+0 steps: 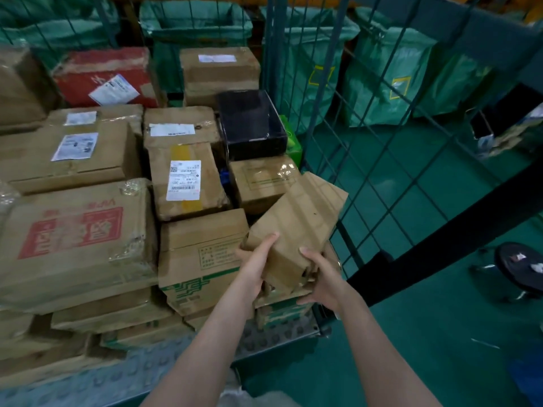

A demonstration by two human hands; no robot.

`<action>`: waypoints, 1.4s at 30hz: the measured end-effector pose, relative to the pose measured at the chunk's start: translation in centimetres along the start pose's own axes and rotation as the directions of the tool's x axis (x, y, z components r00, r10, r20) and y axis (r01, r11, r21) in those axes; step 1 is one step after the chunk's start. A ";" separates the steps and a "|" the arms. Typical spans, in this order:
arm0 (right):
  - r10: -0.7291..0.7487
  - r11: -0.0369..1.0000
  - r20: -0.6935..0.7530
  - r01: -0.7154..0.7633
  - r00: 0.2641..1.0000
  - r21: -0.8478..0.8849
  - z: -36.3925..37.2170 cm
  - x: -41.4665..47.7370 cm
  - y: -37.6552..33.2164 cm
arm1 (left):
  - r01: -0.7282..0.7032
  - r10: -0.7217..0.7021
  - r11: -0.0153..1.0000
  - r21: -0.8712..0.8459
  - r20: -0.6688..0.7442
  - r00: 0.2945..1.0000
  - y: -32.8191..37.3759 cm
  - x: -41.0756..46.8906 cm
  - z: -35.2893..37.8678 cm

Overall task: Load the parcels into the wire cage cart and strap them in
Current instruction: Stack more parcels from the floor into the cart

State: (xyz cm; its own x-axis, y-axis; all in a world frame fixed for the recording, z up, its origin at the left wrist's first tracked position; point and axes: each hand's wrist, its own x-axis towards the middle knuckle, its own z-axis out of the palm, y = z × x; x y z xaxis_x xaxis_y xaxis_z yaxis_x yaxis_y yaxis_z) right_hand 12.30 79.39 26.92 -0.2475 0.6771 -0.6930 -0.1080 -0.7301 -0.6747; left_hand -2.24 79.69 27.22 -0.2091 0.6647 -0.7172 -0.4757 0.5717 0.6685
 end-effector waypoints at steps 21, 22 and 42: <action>0.097 0.912 -0.254 0.016 0.962 0.410 5.4 3.9 -5.3 | -0.085 0.054 0.975 0.207 0.150 0.987 10.3 4.8 -3.2; 0.103 0.909 -0.262 0.017 0.959 0.417 5.4 4.0 -5.4 | -0.084 0.051 0.973 0.216 0.153 0.987 10.6 5.0 -3.1; -0.169 0.888 -0.424 0.325 0.890 0.327 8.1 6.7 -8.9 | 0.011 -0.013 1.000 0.014 0.154 0.988 11.1 4.2 -4.7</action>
State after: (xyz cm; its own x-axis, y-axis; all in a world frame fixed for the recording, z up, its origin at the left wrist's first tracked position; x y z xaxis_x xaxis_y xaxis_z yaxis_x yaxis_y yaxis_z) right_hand 3.83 89.66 30.31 0.2061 0.7651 -0.6101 -0.4911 -0.4584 -0.7408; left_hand -12.40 86.62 30.70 -0.0686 0.7236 -0.6867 -0.4659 0.5854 0.6635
